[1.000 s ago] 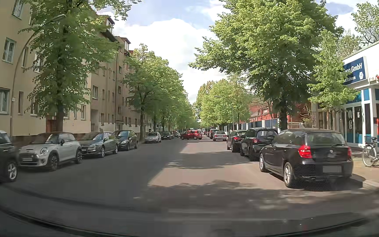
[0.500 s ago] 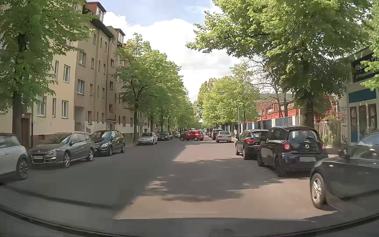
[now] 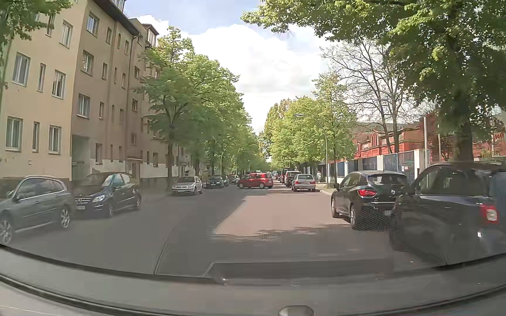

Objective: Follow the waypoints while adhering to traffic rules and regulations

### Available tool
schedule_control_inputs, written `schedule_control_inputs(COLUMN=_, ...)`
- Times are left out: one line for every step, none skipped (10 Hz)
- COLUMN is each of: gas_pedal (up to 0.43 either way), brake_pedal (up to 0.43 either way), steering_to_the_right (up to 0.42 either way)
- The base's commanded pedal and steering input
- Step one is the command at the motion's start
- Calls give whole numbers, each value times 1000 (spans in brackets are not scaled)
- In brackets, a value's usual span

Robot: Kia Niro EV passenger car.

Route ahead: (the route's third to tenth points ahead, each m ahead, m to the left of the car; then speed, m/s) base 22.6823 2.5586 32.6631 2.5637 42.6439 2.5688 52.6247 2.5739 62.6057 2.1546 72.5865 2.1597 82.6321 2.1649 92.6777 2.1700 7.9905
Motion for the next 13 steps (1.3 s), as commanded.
schedule_control_inputs(gas_pedal=0, brake_pedal=268, steering_to_the_right=-5)
schedule_control_inputs(gas_pedal=0, brake_pedal=268, steering_to_the_right=-5)
schedule_control_inputs(gas_pedal=0, brake_pedal=268, steering_to_the_right=-3)
schedule_control_inputs(gas_pedal=0, brake_pedal=268, steering_to_the_right=-2)
schedule_control_inputs(gas_pedal=0, brake_pedal=268, steering_to_the_right=-2)
schedule_control_inputs(gas_pedal=0, brake_pedal=268, steering_to_the_right=-2)
schedule_control_inputs(gas_pedal=0, brake_pedal=268, steering_to_the_right=-2)
schedule_control_inputs(gas_pedal=0, brake_pedal=268, steering_to_the_right=-2)
schedule_control_inputs(gas_pedal=0, brake_pedal=268, steering_to_the_right=-2)
schedule_control_inputs(gas_pedal=0, brake_pedal=268, steering_to_the_right=-2)
schedule_control_inputs(gas_pedal=0, brake_pedal=268, steering_to_the_right=-2)
schedule_control_inputs(gas_pedal=0, brake_pedal=268, steering_to_the_right=-2)
schedule_control_inputs(gas_pedal=0, brake_pedal=274, steering_to_the_right=-2)
